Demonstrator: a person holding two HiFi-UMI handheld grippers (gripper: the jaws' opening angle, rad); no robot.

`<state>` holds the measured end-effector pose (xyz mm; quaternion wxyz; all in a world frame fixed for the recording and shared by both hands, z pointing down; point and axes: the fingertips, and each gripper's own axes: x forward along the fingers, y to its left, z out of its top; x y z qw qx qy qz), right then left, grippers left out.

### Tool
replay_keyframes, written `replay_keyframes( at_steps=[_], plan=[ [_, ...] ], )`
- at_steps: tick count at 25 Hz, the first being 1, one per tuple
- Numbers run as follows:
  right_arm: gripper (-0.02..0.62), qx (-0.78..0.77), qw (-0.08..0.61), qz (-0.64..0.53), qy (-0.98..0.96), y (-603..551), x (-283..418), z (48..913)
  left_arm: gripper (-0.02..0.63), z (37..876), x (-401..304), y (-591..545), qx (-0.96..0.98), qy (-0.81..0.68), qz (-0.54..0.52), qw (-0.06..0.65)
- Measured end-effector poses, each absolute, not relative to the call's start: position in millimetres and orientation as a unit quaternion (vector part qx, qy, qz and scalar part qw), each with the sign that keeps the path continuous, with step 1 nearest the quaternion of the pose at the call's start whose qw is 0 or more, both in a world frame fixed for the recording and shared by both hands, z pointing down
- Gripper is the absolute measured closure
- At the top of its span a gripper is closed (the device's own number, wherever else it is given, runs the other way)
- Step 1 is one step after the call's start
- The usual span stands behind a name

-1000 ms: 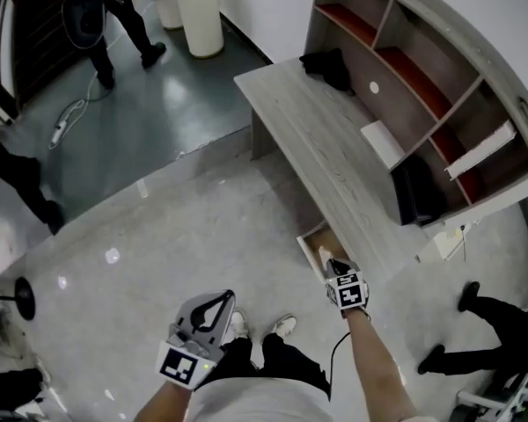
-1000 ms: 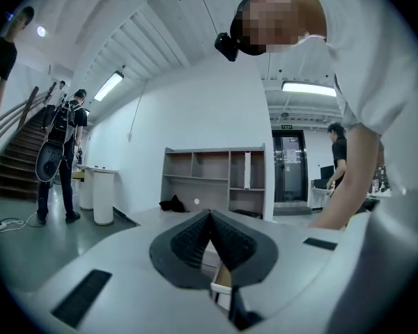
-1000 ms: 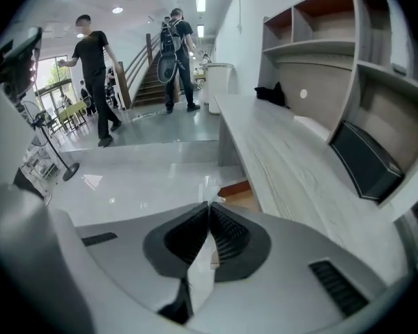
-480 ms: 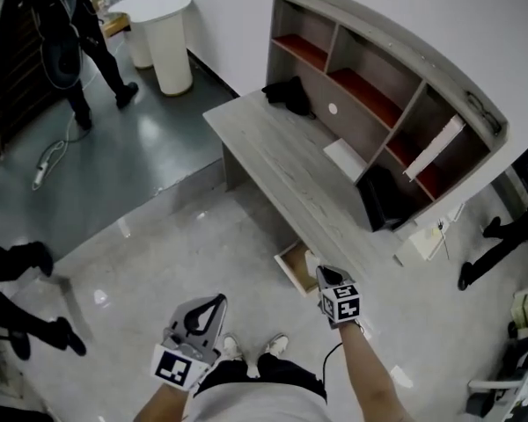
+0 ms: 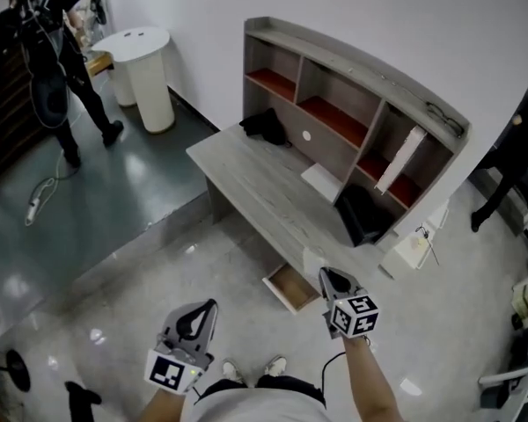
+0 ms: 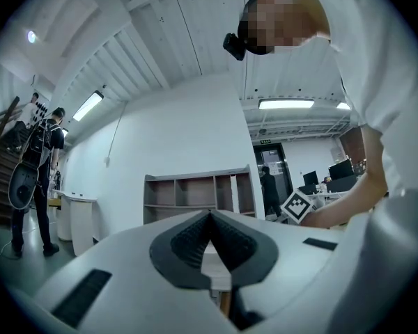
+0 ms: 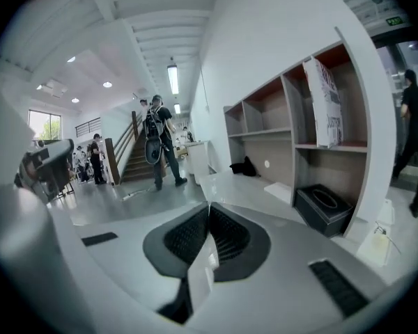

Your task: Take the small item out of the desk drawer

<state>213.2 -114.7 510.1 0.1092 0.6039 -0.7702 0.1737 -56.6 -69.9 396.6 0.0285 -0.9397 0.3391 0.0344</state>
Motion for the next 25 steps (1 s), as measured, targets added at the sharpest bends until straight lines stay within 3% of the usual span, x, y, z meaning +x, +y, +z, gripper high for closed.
replay_keyframes(
  at_steps=[19, 25],
  plan=[
    [0.571, 0.598, -0.025, 0.003, -0.801, -75.6, 206.2, 309.3, 0.591, 351.0, -92.5, -83.9, -0.92, 0.378, 0.07, 0.072],
    [0.571, 0.615, -0.02, -0.041, -0.787, -53.2, 221.3, 285.1, 0.591, 343.8, -99.9, -90.9, -0.914, 0.391, 0.078, 0.075]
  ],
)
